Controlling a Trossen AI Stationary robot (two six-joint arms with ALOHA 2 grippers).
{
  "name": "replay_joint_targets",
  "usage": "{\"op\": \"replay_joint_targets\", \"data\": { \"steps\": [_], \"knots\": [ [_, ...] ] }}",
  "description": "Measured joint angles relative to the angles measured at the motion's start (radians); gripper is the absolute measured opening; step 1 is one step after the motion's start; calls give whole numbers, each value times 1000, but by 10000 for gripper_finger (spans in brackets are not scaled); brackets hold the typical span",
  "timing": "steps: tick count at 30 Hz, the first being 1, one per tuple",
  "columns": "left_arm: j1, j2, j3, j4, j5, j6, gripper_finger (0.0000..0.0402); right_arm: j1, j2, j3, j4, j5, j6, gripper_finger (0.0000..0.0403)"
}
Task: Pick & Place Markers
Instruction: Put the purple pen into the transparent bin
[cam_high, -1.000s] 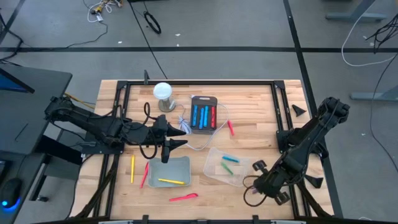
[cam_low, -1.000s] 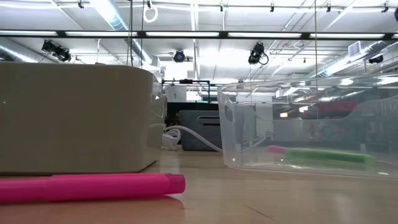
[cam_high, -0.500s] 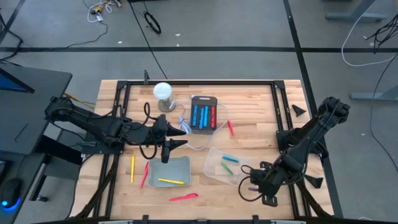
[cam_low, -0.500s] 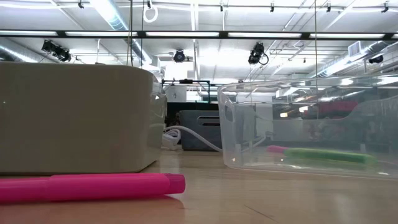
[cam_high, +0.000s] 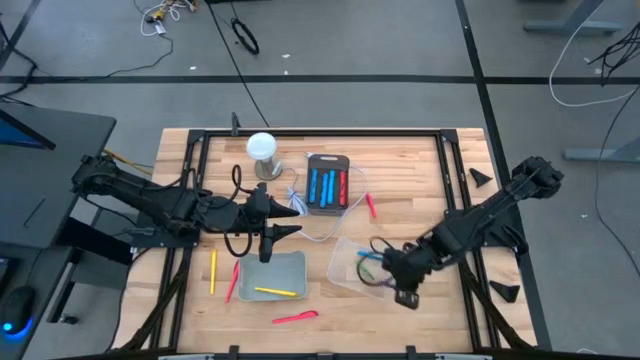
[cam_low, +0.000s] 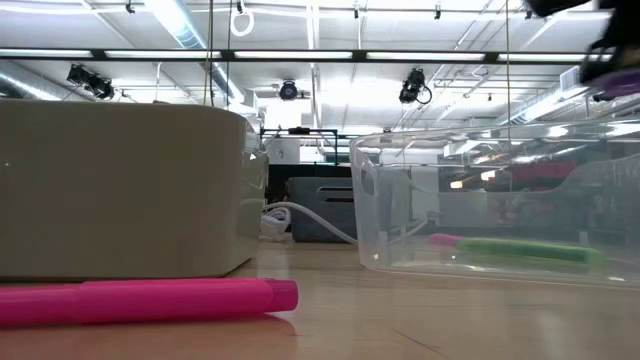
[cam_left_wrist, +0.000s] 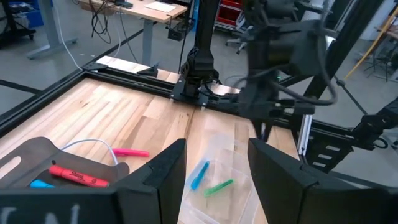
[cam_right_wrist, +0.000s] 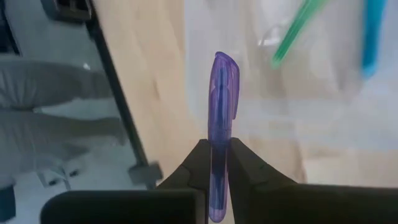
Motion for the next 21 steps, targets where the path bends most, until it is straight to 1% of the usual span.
{"op": "replay_joint_targets", "data": {
  "steps": [6, 11, 15, 21],
  "knots": [
    [0, 0, 0, -1, 0, 3, 179, -140, 0, 0, 67, 1, -95, 27],
    [0, 0, 0, -1, 0, 3, 179, -240, 0, 0, 118, 4, -144, 27],
    [0, 0, 0, -3, 0, 3, 179, -276, 0, 0, 122, 2, -166, 27],
    [-1, 0, 0, -56, 0, -1, 179, -282, 25, 1, 127, 4, -182, 27]
  ]
}}
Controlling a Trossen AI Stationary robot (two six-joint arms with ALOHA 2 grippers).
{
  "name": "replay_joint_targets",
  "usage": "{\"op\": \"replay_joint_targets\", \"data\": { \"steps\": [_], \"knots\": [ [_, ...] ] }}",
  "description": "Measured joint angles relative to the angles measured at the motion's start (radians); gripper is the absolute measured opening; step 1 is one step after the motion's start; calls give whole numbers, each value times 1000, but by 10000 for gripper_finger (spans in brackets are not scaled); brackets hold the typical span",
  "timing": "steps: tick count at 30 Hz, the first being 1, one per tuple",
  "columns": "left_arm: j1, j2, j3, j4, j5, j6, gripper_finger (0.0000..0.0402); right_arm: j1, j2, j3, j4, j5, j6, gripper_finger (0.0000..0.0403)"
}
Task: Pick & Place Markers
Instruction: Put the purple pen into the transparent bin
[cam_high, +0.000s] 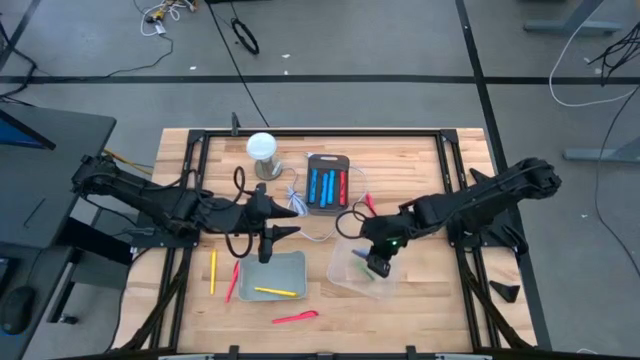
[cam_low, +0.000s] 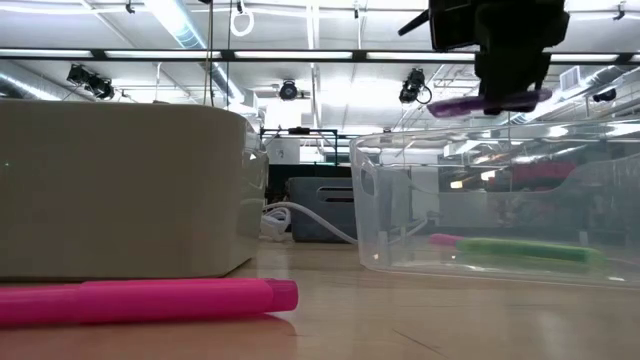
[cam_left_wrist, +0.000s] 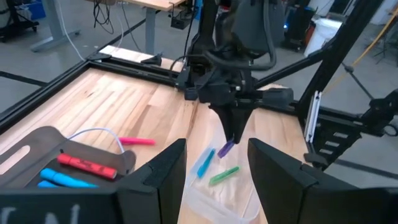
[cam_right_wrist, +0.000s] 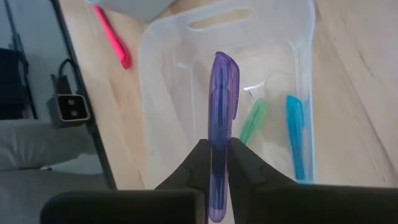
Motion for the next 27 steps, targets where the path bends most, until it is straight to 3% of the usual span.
{"op": "replay_joint_targets", "data": {
  "steps": [17, 27],
  "knots": [
    [0, 0, 0, -14, 0, -6, 179, 39, 229, 0, 87, 64, -27, 27],
    [0, 0, 0, -24, 14, -6, 179, 43, 248, 0, 102, 34, -23, 51]
  ]
}}
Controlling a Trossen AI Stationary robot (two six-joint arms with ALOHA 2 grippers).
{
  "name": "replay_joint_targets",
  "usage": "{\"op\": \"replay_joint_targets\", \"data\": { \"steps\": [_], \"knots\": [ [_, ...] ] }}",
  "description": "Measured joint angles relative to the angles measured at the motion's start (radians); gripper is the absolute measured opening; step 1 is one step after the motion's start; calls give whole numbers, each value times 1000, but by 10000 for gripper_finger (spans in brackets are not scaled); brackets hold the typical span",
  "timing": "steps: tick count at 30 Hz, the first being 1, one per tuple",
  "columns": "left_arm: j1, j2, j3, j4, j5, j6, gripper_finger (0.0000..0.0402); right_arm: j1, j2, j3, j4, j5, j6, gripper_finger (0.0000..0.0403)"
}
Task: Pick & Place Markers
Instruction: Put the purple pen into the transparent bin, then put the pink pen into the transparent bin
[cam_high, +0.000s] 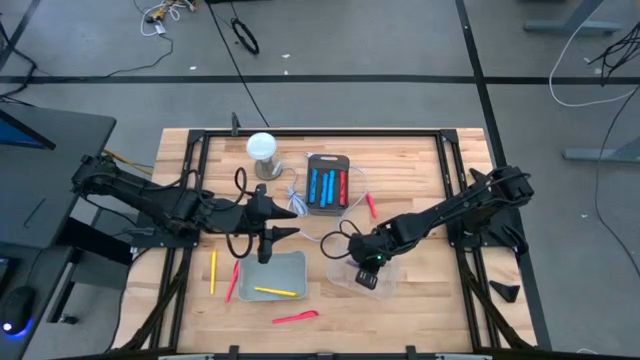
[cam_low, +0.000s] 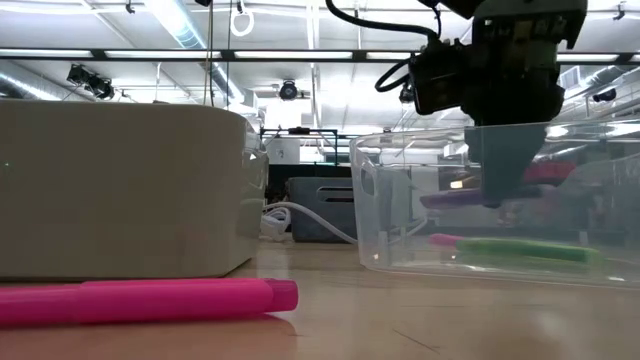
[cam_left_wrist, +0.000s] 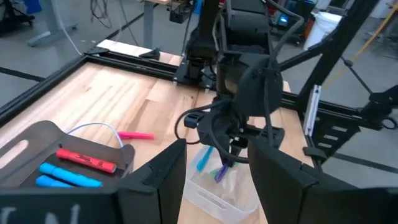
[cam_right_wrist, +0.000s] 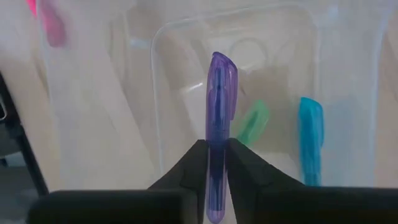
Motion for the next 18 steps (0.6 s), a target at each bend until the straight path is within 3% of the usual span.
{"op": "replay_joint_targets", "data": {
  "steps": [7, 18],
  "knots": [
    [0, 0, 0, -5, 38, 0, 179, 4, 0, 0, 4, -63, -8, 119],
    [0, 0, 0, -5, 38, 1, 179, 4, 0, 0, 48, -64, -8, 195]
  ]
}}
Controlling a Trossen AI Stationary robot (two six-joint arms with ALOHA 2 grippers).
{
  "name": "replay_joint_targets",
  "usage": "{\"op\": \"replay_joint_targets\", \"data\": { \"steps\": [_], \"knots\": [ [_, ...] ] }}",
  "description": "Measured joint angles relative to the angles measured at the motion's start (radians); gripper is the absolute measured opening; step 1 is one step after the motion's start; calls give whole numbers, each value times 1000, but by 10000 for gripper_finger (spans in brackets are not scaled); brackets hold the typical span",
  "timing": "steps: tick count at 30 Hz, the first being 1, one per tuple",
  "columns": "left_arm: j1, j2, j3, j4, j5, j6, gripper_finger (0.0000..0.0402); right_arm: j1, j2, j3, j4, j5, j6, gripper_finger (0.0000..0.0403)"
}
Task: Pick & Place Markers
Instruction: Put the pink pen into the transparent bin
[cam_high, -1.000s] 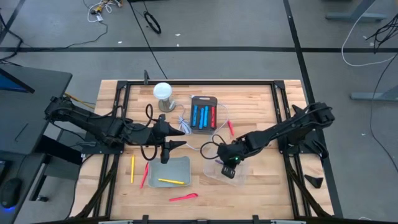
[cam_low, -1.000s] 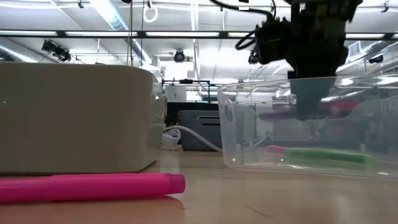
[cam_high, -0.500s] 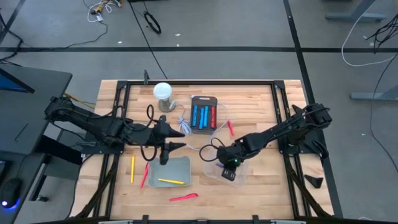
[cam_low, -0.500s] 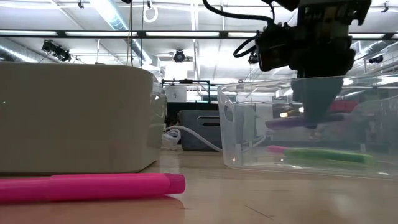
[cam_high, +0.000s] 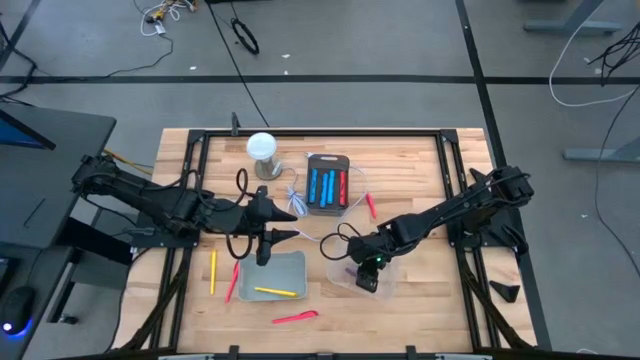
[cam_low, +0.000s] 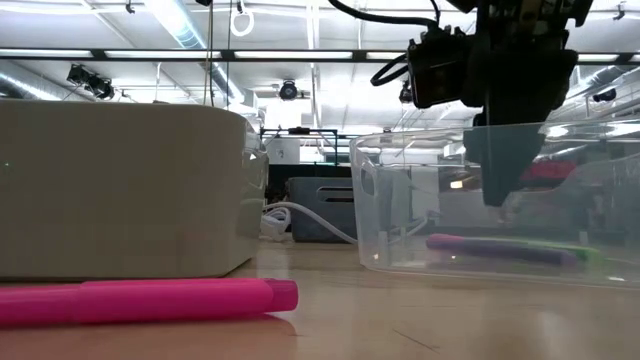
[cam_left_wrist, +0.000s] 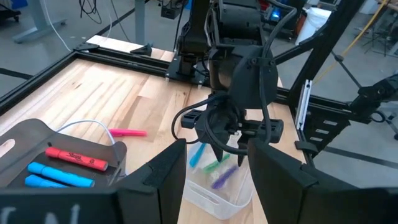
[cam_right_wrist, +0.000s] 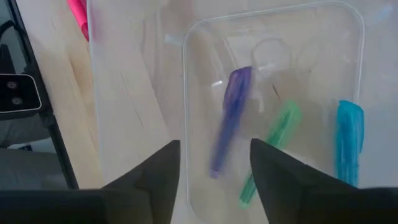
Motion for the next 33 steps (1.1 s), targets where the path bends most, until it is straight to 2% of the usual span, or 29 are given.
{"op": "replay_joint_targets", "data": {
  "steps": [7, 15, 29, 33],
  "knots": [
    [0, 0, 0, 0, 0, 1, 179, -2, -1, 0, -5, -6, 7, 214],
    [0, 0, 0, 0, 0, 2, 179, -50, -58, 0, -165, -178, -151, 204],
    [0, 0, 0, 1, -1, 0, 179, -173, -236, 0, -321, -179, -522, 201],
    [0, 0, 0, 1, -11, 0, 179, -217, -265, 0, -387, -126, -610, 201]
  ]
}}
